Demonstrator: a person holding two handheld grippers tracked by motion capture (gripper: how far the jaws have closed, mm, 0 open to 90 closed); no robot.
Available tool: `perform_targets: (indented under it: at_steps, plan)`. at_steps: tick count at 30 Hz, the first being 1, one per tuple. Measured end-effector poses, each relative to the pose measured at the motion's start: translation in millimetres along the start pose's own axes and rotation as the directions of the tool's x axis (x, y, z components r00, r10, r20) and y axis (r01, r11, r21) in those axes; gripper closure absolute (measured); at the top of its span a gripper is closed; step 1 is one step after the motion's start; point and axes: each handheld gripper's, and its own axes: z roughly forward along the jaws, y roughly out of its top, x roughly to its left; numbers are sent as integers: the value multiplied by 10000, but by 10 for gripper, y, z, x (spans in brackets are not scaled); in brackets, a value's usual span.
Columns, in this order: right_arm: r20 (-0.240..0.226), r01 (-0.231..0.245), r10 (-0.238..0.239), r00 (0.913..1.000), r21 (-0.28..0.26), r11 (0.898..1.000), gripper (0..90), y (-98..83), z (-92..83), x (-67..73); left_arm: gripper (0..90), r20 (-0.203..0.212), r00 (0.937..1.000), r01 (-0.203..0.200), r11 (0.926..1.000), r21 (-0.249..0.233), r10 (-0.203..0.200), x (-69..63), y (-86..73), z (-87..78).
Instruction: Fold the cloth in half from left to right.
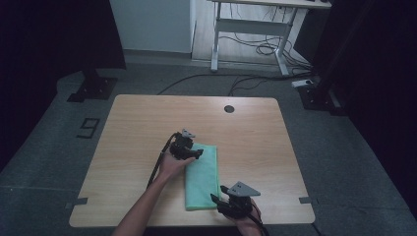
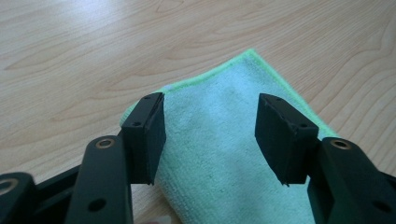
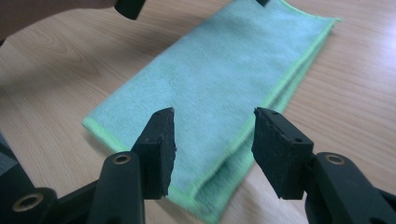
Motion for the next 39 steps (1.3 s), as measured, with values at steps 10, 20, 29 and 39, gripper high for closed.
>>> perform_targets:
  at_steps: [10, 20, 29, 39]
  plan:
    - [-328, 434, -419, 9986, 447, 9981, 485, 88, 264, 73, 481, -1771, 9831, 550, 9976, 411, -469, 226, -85, 108]
    - [-289, 179, -169, 9994, 377, 9991, 487, 98, 243, 12, 474, -1477, 9886, 269, 9994, -235, -301, 153, -40, -105]
    - [-807, 30, -2, 9967, 346, 9994, 506, 222, 391, 55, 496, -308, 9991, -294, 9994, 175, 300, 17, -63, -89]
    - [-981, 507, -378, 9945, 1318, 9900, 428, 160, 608, 101, 515, -221, 9996, -159, 9969, 770, 176, 152, -156, 75]
